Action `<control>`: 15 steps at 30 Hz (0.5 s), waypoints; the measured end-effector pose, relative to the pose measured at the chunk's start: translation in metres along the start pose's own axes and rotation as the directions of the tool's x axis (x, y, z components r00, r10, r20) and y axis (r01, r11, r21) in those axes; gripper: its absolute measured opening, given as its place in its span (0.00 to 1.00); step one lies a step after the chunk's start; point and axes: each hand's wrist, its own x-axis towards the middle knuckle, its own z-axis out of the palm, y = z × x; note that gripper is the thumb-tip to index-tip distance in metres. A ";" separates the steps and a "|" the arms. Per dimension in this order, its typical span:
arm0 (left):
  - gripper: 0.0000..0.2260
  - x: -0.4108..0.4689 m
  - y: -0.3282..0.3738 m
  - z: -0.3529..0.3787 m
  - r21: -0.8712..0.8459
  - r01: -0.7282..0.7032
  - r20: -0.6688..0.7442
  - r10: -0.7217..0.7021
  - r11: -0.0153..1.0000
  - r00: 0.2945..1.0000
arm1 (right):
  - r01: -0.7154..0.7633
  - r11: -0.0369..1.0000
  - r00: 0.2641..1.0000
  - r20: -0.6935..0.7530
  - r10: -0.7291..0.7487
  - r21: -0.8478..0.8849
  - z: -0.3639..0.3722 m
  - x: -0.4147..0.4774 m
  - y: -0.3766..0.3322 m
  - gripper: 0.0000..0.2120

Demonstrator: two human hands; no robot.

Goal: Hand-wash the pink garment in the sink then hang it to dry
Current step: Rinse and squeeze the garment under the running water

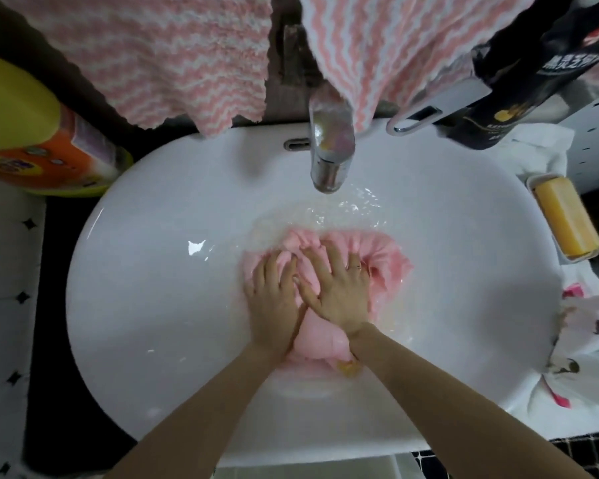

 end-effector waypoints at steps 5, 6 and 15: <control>0.08 0.020 -0.002 0.014 0.017 -0.024 -0.176 0.027 1.000 0.984 | 0.071 0.997 0.970 -0.234 -0.065 0.017 0.013 0.023 0.004 0.20; 0.05 0.026 -0.004 0.014 0.036 -0.034 -0.176 0.040 0.999 0.984 | 0.068 0.998 0.963 -0.263 -0.062 0.012 0.015 0.027 0.005 0.20; 0.09 0.085 -0.002 -0.008 0.062 0.076 0.255 -0.089 0.995 0.963 | -0.270 0.958 0.957 0.139 0.255 0.100 -0.017 0.079 -0.011 0.21</control>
